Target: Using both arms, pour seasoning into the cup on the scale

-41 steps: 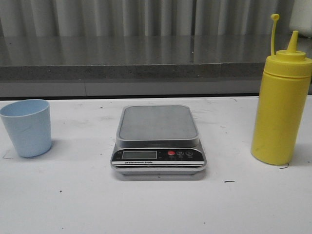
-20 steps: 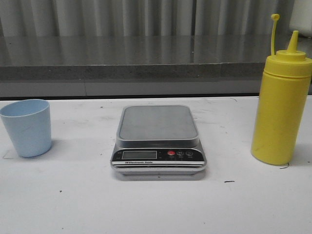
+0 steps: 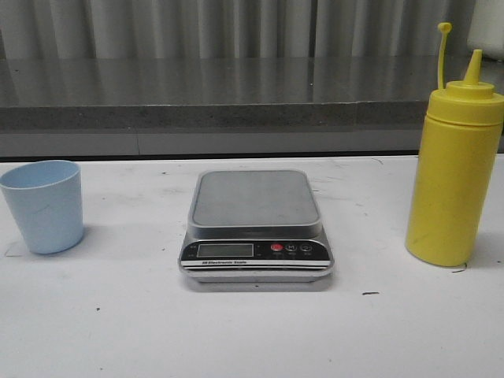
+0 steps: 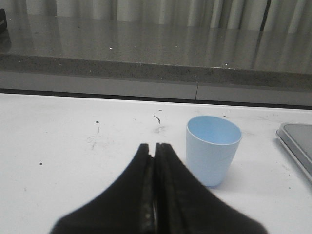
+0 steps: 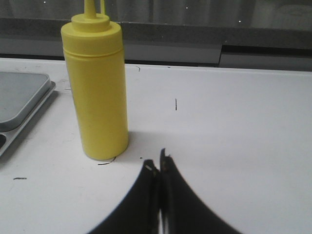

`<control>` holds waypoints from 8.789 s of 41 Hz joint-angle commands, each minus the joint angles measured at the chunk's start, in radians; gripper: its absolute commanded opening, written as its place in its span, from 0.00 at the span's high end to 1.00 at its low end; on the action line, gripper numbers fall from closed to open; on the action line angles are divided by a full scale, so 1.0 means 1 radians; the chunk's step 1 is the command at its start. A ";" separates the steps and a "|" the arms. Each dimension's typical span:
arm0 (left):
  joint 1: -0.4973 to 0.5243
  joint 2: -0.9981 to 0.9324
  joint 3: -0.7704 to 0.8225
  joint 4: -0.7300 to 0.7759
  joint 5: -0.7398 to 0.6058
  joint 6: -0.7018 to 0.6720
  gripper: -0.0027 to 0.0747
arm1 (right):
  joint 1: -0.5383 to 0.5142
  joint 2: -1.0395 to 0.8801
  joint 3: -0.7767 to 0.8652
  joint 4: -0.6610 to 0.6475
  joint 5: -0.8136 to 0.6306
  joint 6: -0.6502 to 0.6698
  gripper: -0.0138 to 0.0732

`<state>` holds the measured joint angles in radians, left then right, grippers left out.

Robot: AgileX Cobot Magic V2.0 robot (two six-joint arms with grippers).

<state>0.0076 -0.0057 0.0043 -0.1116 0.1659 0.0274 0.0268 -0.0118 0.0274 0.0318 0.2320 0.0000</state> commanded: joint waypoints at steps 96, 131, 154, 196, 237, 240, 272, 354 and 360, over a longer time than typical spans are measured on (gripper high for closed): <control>-0.371 1.290 -1.043 -0.044 0.558 0.064 0.17 | -0.001 0.344 -0.528 0.007 0.112 0.007 0.10; -0.371 1.784 -1.310 0.133 0.623 -0.055 0.24 | -0.001 0.344 -0.528 0.006 0.126 0.007 0.10; -0.371 1.791 -1.334 0.174 0.685 -0.050 0.99 | -0.001 0.344 -0.528 0.006 0.126 0.007 0.10; -0.727 2.129 -2.129 0.176 1.071 -0.038 0.99 | -0.001 0.344 -0.521 0.005 0.131 0.007 0.10; -0.729 2.166 -2.150 0.156 1.099 -0.038 0.29 | -0.001 0.344 -0.521 0.002 0.130 0.007 0.10; -0.729 2.156 -2.150 0.156 1.099 -0.038 0.29 | -0.001 0.344 -0.521 0.002 0.130 0.007 0.10; -0.713 1.845 -2.030 0.148 1.099 -0.038 0.85 | -0.001 0.344 -0.521 0.003 0.132 0.007 0.10; -0.097 0.130 -0.394 0.042 0.199 -0.053 0.99 | 0.035 0.603 -0.521 0.041 -0.049 0.007 0.10; -0.097 0.130 -0.394 0.042 0.199 -0.053 0.99 | 0.127 0.717 -0.521 0.040 -0.099 0.006 0.10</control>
<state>-0.0901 0.1149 -0.3643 -0.0591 0.4503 -0.0197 0.1119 0.6478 -0.4649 0.0674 0.2434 0.0067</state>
